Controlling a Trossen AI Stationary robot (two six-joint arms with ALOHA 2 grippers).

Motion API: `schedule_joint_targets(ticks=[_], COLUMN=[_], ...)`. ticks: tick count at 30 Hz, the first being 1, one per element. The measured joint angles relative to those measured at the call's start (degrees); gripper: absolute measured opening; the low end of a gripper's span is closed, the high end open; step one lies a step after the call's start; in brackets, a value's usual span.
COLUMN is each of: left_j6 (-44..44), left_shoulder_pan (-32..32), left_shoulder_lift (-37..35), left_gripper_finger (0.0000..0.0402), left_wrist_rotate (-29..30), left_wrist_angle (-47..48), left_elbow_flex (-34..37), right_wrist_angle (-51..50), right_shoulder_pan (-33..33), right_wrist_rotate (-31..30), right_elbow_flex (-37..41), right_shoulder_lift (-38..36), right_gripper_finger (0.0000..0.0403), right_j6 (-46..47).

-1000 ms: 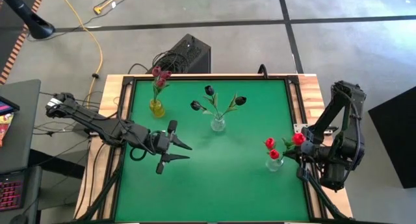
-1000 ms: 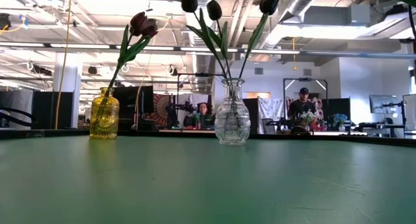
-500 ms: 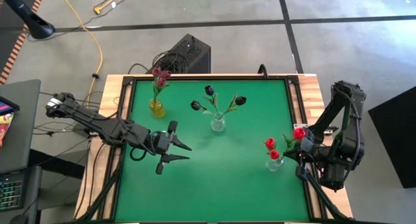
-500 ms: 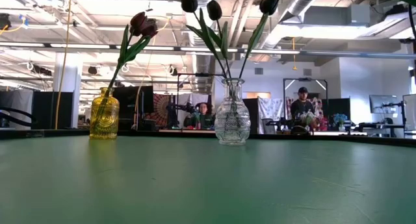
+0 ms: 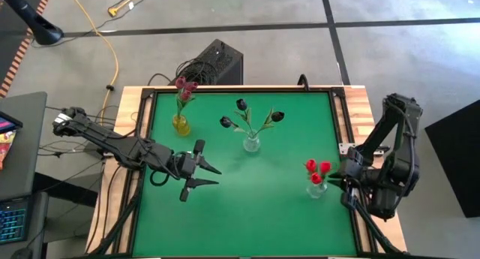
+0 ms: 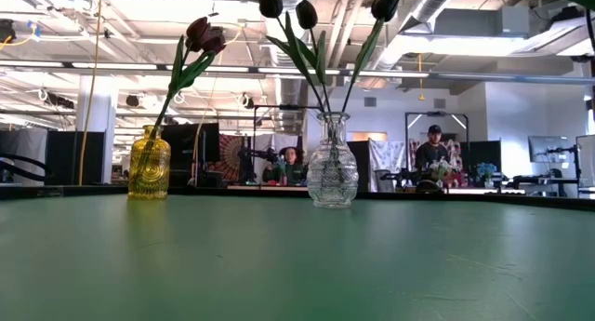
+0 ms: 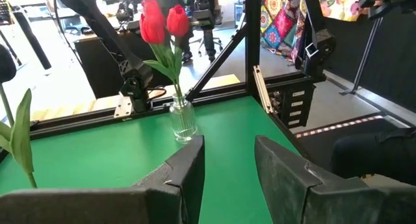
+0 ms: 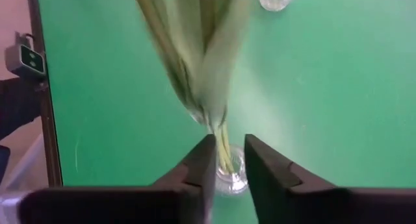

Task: Sort flowers into vase by color
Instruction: Put the red flower into the red transparent vase, then return to Home Position

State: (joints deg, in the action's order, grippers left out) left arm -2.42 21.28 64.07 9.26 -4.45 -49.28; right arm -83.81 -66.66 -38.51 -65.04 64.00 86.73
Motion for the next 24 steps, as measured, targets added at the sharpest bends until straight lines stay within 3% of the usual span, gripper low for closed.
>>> schedule_joint_targets(ticks=[6, 10, 17, 24], left_j6=[0.0, 0.6, 1.6, 2.6], left_shoulder_pan=[0.0, 0.0, 0.0, -2.1], left_shoulder_lift=[0.0, 0.0, -0.4, -4.2], left_gripper_finger=[0.0123, 0.0123, 0.0123, 0.0123], left_wrist_rotate=[0.0, 0.0, 0.1, 0.6], left_wrist_angle=[0.0, 0.0, 0.3, 2.9], left_elbow_flex=[0.0, 0.0, 0.0, -0.1], right_wrist_angle=[-0.2, -0.3, -4.4, -6.3], right_shoulder_pan=[3.8, 7.4, 13.5, 21.3], right_wrist_rotate=[8.4, 11.7, 16.0, 16.1], right_elbow_flex=[-0.7, -2.1, -4.9, -5.7], right_shoulder_lift=[-1.6, -3.8, -7.0, -9.4], right_gripper_finger=[0.0184, 0.0204, 0.0194, 0.016], right_j6=[-4.4, -5.8, -6.4, -11.1])
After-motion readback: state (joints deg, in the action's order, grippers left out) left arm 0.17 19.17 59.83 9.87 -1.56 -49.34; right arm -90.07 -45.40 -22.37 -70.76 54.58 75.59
